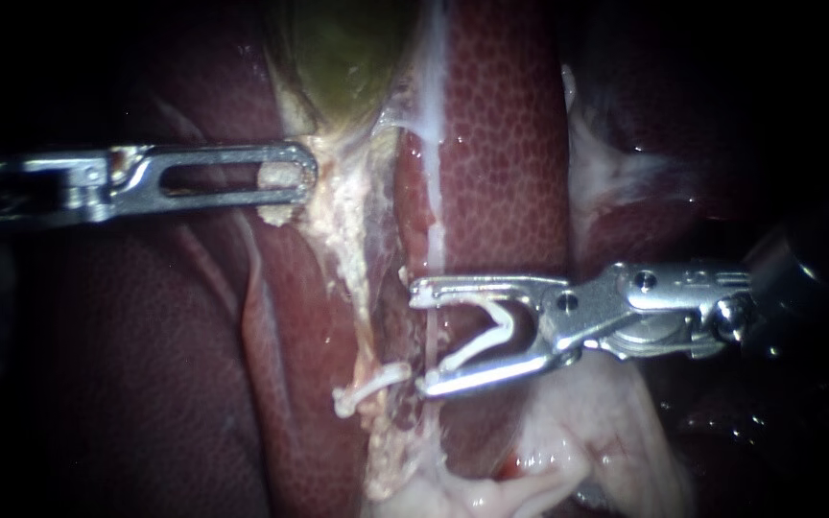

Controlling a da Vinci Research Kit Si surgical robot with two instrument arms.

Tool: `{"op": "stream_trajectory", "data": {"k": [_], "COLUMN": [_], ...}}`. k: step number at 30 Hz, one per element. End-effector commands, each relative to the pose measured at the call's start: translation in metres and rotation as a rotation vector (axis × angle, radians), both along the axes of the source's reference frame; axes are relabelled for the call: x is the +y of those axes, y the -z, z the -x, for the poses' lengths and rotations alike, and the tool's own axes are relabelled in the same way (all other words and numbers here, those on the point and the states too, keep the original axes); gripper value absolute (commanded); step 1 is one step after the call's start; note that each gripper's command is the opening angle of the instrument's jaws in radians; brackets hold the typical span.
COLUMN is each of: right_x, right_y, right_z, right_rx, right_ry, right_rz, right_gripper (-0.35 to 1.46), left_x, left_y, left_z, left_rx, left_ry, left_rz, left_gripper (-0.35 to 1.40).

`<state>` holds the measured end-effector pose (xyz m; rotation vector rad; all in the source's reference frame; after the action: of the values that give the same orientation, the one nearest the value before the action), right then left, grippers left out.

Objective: Clipping second clip left tube

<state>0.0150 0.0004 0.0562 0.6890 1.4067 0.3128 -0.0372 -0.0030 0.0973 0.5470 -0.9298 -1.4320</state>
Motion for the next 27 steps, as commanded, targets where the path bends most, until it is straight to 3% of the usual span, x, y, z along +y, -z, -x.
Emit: {"op": "stream_trajectory", "data": {"k": [1, 11, 27], "right_x": [0.0000, 0.0000, 0.0000], "right_y": [0.0000, 0.0000, 0.0001], "right_z": [0.0000, 0.0000, 0.0000], "right_rx": [0.000, 0.000, 0.000], "right_ry": [0.000, 0.000, 0.000], "right_rz": [0.000, 0.000, 0.000], "right_gripper": [0.60, 0.60, 0.60], "left_x": [0.0003, 0.0023, 0.0029], "left_y": [0.0003, 0.0023, 0.0033], "left_z": [-0.0004, -0.0034, -0.0044], "left_rx": [-0.003, -0.006, -0.004], "left_ry": [0.007, 0.047, 0.061], "left_rz": [0.002, 0.015, 0.025], "left_gripper": [-0.35, -0.35, -0.35]}}
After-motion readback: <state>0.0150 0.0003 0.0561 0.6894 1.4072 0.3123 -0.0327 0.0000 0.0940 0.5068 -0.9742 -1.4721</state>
